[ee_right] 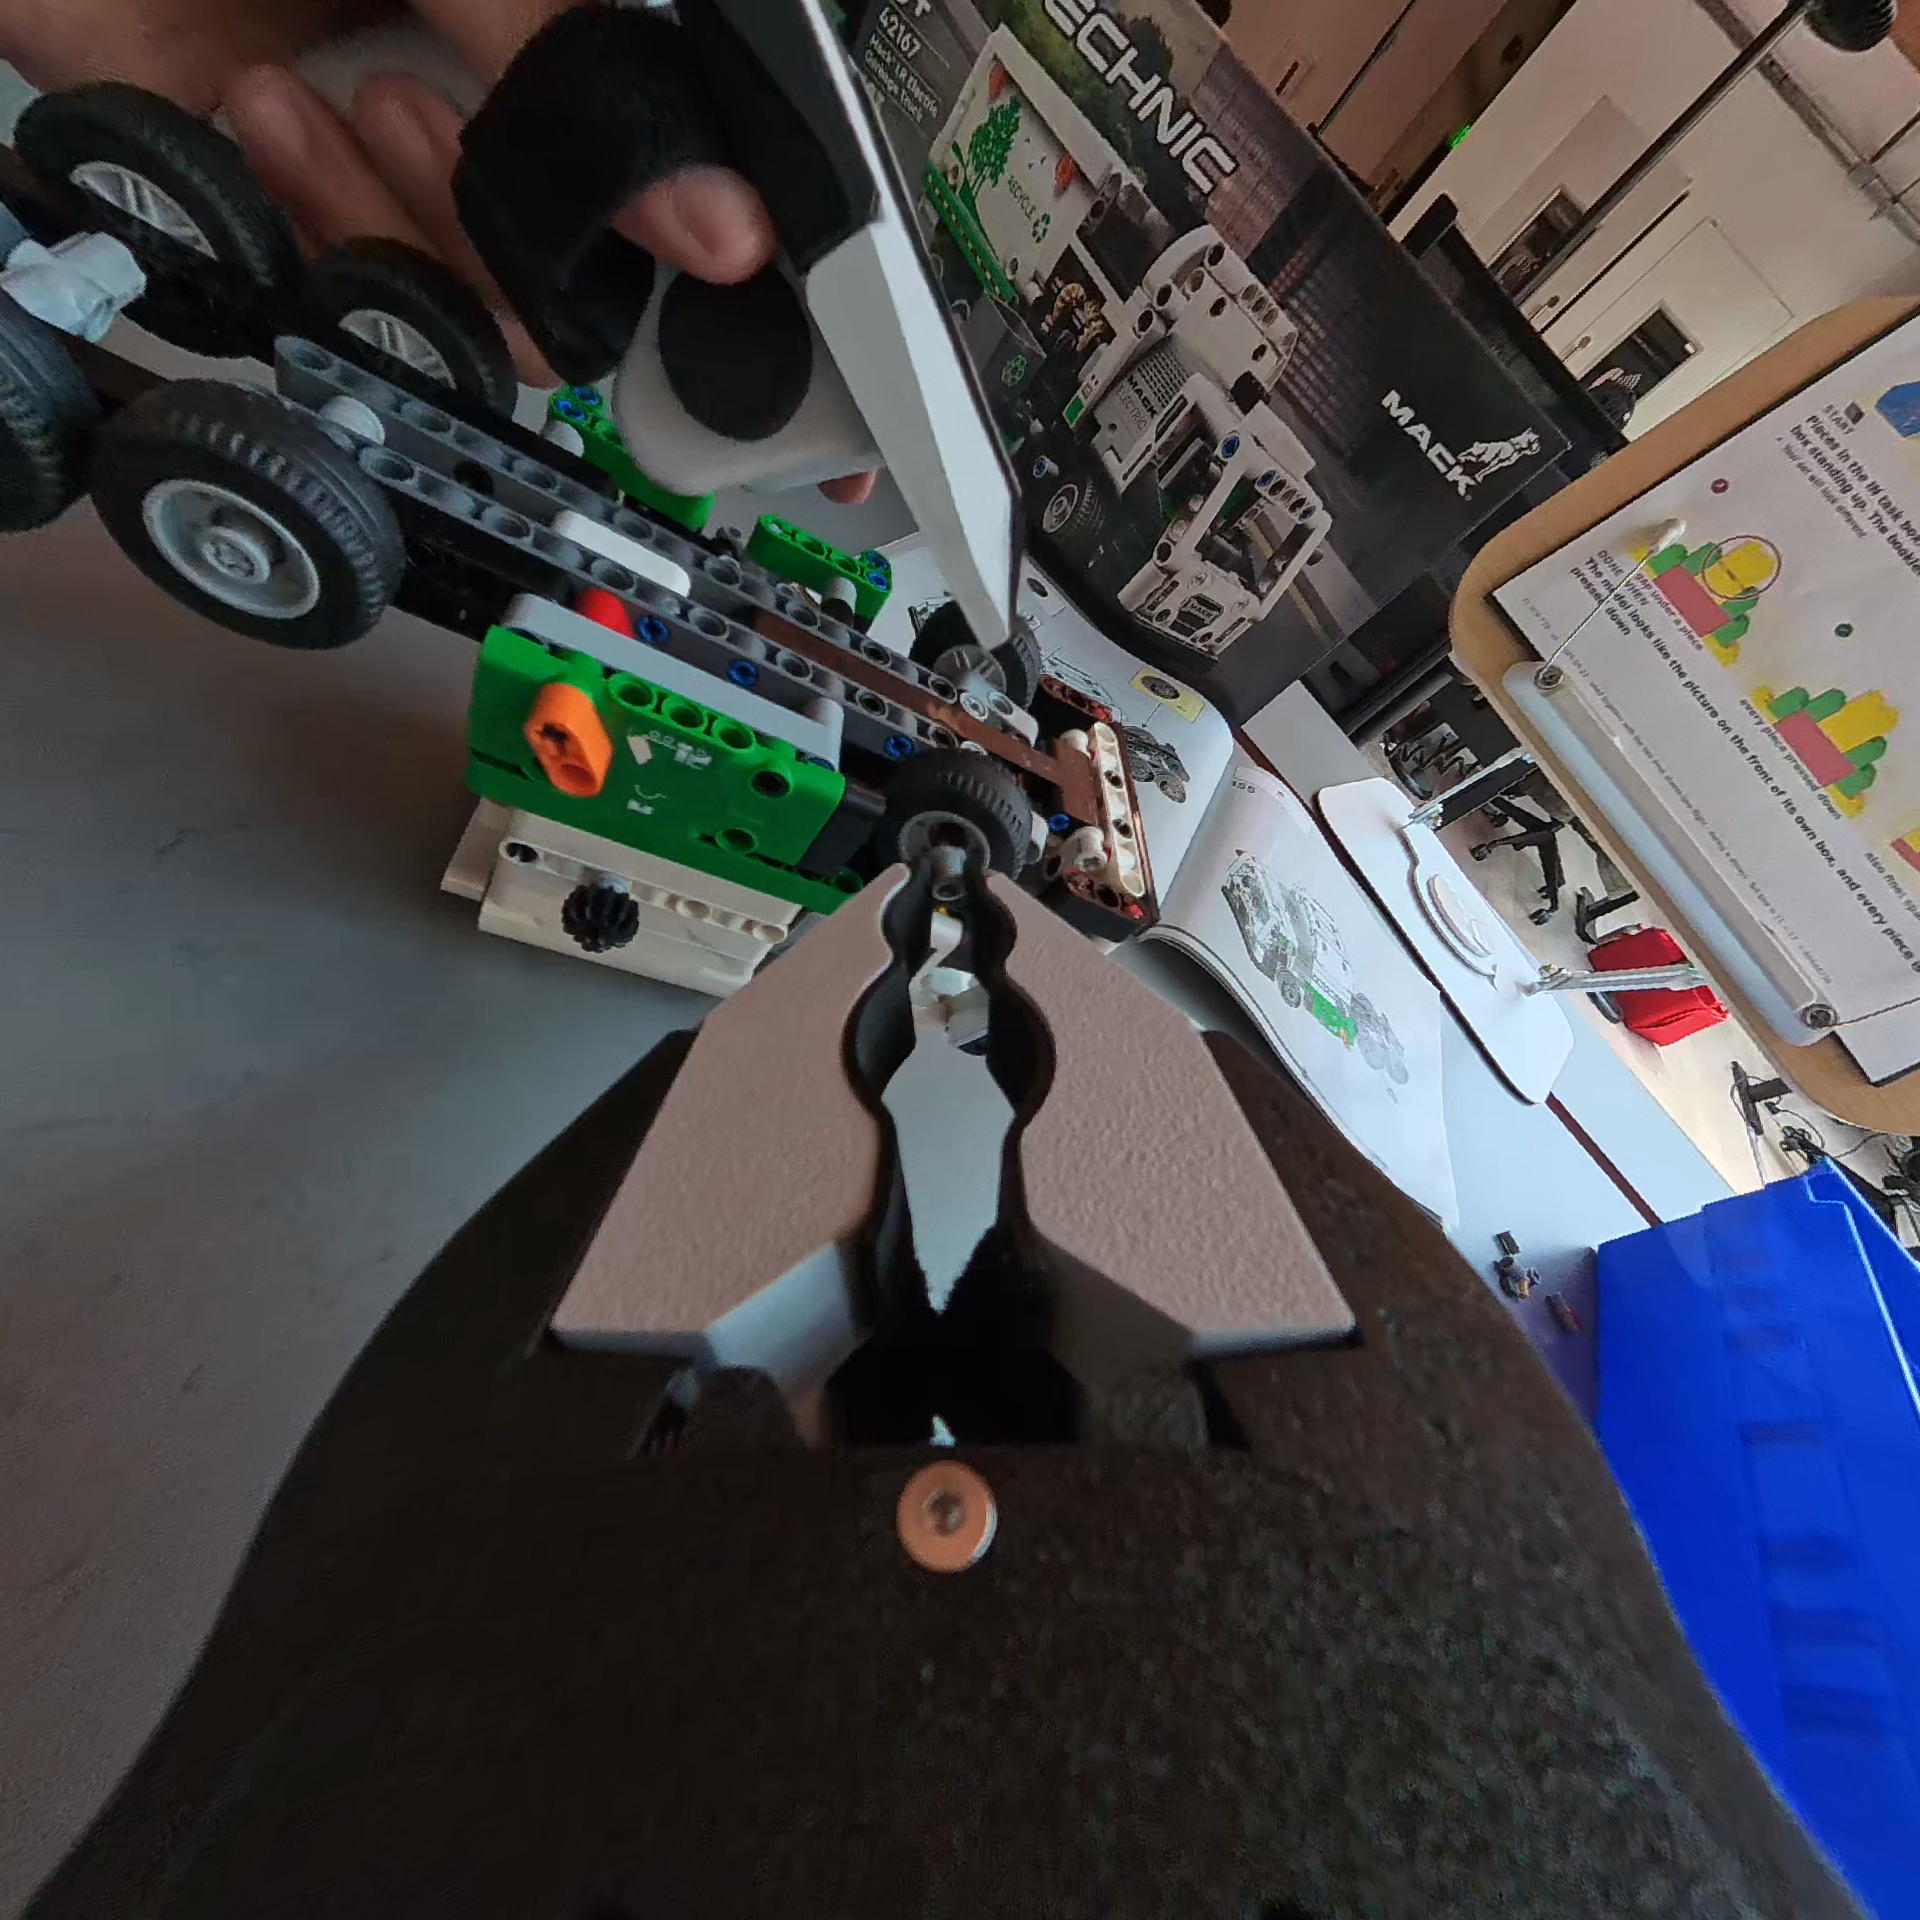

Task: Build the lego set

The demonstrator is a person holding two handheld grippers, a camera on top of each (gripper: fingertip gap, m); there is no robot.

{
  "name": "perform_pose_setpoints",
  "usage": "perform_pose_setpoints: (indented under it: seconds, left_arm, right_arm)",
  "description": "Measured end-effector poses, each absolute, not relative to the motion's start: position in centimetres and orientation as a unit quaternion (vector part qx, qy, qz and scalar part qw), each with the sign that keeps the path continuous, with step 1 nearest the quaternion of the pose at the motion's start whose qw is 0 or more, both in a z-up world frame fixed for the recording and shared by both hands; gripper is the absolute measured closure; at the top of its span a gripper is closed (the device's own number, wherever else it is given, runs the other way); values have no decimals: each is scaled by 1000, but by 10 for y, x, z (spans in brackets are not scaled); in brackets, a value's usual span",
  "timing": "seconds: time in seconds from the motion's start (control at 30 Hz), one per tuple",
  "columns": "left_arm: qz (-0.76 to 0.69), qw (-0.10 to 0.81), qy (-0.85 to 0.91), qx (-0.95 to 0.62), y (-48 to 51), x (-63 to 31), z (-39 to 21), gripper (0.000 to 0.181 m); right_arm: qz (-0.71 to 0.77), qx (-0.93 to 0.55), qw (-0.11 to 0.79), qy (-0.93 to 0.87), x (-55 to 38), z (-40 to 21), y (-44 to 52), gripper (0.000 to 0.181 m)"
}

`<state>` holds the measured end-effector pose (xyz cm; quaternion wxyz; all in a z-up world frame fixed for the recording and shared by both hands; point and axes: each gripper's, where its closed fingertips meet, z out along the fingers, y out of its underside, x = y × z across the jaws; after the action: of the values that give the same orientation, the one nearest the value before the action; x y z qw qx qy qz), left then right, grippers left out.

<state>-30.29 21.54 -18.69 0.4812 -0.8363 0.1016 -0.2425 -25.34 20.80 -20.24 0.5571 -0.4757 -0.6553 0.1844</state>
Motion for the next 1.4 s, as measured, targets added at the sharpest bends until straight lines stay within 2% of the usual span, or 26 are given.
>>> perform_pose_setpoints:
  seconds: [0.13, 0.23, 0.33, 0.53, 0.77, 1.4]
  left_arm:
    - [-218, 459, 111, -854, 211, -309, -199, 167]
    - [-225, 461, 116, -851, 208, -310, -199, 167]
    - [-212, 479, 105, -845, 212, -315, -192, 155]
    - [-194, 495, 106, -840, 219, -314, -188, 152]
    - [-173, 477, 120, -853, 222, -307, -199, 165]
    - [-120, 480, 141, -857, 219, -310, -198, 169]
  right_arm:
    - [182, -484, 559, -648, -252, -202, 211, 176]
    - [187, -487, 556, -647, -252, -202, 212, 176]
    - [185, -487, 557, -647, -252, -202, 212, 176]
    - [187, -488, 556, -646, -252, -201, 210, 176]
    - [193, -495, 555, -640, -252, -201, 212, 176]
    - [200, -519, 548, -625, -254, -203, 208, 176]
